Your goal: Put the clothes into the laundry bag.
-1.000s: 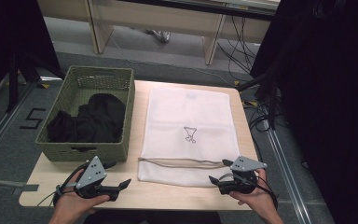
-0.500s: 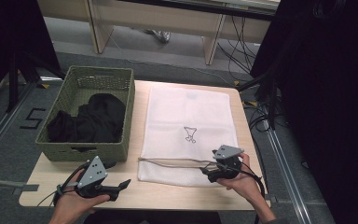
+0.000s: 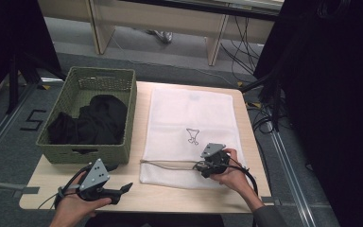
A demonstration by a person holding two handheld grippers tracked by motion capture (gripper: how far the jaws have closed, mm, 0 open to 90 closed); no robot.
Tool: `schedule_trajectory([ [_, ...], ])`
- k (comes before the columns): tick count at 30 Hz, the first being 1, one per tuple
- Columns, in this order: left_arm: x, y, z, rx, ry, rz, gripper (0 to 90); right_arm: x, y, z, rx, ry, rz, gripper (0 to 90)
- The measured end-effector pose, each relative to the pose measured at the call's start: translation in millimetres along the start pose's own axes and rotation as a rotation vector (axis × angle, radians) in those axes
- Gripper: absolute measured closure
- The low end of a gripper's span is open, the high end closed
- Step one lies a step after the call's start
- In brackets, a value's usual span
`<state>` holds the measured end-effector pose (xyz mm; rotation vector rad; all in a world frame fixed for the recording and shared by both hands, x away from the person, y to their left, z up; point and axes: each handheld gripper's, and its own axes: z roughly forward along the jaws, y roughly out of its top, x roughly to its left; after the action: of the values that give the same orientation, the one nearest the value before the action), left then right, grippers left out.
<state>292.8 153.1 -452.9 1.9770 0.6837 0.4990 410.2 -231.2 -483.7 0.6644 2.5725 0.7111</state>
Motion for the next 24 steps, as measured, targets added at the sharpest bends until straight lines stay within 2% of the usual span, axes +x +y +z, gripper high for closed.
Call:
schedule_trajectory([
  [2,-1.1,0.0,-0.1,0.000,0.002,-0.008,21.7,-0.6,2.7,4.9,0.012,-0.009,-0.023,37.1],
  [3,-1.2,-0.5,0.0,0.002,-0.001,-0.016,21.7,-2.8,5.5,6.9,0.040,-0.011,-0.043,39.9],
  [6,-0.1,0.1,-0.5,0.001,0.002,-0.002,21.6,-5.1,7.9,12.6,0.039,-0.010,-0.032,43.3],
  [8,-0.1,-0.2,-0.4,0.001,0.000,-0.002,21.5,-6.0,9.1,13.6,0.042,-0.023,-0.046,45.1],
  [9,0.1,-0.1,0.0,0.000,-0.003,-0.002,21.3,-7.6,12.0,15.2,0.040,-0.021,-0.038,49.5],
  [13,-2.4,-0.6,0.6,0.000,-0.003,-0.024,21.3,-13.3,18.2,15.8,0.019,-0.039,-0.041,57.7],
  [14,-1.2,-0.2,0.5,0.005,-0.005,-0.004,21.3,-16.3,21.0,15.6,0.004,-0.036,-0.035,62.9],
  [15,-2.5,-0.4,0.8,0.001,-0.003,-0.027,21.3,-19.7,23.0,16.6,-0.010,-0.032,-0.036,65.1],
  [16,-1.2,0.2,0.7,-0.001,-0.004,-0.004,21.3,-23.7,27.7,17.4,0.001,-0.035,-0.022,69.5],
  [17,-1.2,0.1,0.6,0.001,-0.006,-0.002,21.4,-25.3,29.5,18.5,-0.004,-0.045,-0.023,71.9],
  [18,-1.2,0.1,0.6,0.001,-0.006,-0.002,21.4,-25.3,29.5,18.5,-0.004,-0.045,-0.023,71.9],
  [20,-1.7,-0.2,0.5,0.002,-0.003,-0.012,21.4,-28.5,35.6,18.9,-0.002,-0.031,-0.016,77.7],
  [21,-1.9,-0.1,0.7,-0.005,-0.006,-0.020,21.4,-29.3,39.9,19.8,-0.020,-0.036,-0.015,79.9],
  [23,-2.2,-0.4,0.7,-0.003,-0.006,-0.025,21.4,-29.8,43.2,19.8,-0.017,-0.037,-0.019,80.6],
  [24,-2.1,-0.5,0.5,0.004,-0.002,-0.023,21.4,-30.5,46.4,20.4,-0.031,-0.034,-0.047,81.2],
])
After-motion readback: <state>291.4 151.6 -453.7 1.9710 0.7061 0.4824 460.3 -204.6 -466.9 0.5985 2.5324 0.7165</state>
